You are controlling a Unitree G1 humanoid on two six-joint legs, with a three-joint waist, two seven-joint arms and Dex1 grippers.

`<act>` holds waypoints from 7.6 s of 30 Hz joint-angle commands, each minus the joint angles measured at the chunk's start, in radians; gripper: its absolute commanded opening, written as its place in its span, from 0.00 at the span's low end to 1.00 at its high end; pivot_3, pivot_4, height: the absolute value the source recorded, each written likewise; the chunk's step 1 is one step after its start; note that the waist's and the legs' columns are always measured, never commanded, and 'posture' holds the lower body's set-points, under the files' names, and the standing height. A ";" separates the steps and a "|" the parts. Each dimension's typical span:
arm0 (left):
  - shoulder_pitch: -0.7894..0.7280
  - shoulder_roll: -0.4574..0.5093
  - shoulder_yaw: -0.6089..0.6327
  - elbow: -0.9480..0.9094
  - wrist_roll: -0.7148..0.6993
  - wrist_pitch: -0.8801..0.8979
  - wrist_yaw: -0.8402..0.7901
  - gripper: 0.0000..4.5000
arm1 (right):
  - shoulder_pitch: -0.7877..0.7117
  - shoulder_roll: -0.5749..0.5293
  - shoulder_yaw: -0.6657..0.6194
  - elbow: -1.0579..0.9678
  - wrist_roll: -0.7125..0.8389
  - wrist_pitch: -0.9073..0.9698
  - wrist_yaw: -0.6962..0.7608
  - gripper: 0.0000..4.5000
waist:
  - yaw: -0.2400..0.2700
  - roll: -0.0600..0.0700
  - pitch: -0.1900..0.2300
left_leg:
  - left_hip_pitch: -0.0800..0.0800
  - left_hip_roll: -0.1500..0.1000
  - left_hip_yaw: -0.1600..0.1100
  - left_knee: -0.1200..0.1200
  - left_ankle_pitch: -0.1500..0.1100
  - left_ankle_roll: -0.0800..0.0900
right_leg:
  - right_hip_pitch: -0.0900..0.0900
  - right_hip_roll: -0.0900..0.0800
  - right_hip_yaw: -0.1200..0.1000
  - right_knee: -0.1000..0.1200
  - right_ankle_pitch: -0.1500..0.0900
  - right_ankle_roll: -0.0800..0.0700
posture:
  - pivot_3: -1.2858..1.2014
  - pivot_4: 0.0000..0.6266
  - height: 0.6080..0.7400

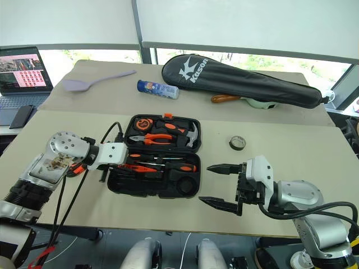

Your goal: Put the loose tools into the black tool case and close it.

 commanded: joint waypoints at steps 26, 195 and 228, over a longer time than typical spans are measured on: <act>0.120 -0.178 0.154 0.174 -0.171 -0.082 0.072 0.01 | -0.046 0.024 0.018 -0.024 0.030 0.024 -0.033 1.00 | 0.007 0.000 0.000 | -0.003 0.000 -0.002 0.005 0.000 0.000 | 0.000 0.000 -0.001 0.001 0.001 0.001 | 0.52 0.24 1.00; 0.625 -0.098 0.687 -0.203 -0.596 0.107 0.163 0.98 | 0.324 0.190 -0.476 0.336 -0.056 -0.445 -0.224 1.00 | -0.013 0.013 -0.013 | 0.009 0.001 0.000 0.001 0.000 0.002 | 0.008 -0.002 0.002 -0.001 -0.001 0.001 | 0.52 0.24 1.00; 0.523 -0.155 0.492 -0.352 -0.584 0.163 0.231 1.00 | -0.884 0.063 0.356 1.294 -0.648 -0.183 -0.048 0.30 | -0.023 0.012 -0.007 | -0.001 -0.001 0.003 -0.003 0.000 0.004 | -0.004 -0.003 0.003 -0.002 0.002 0.002 | 0.52 0.24 1.00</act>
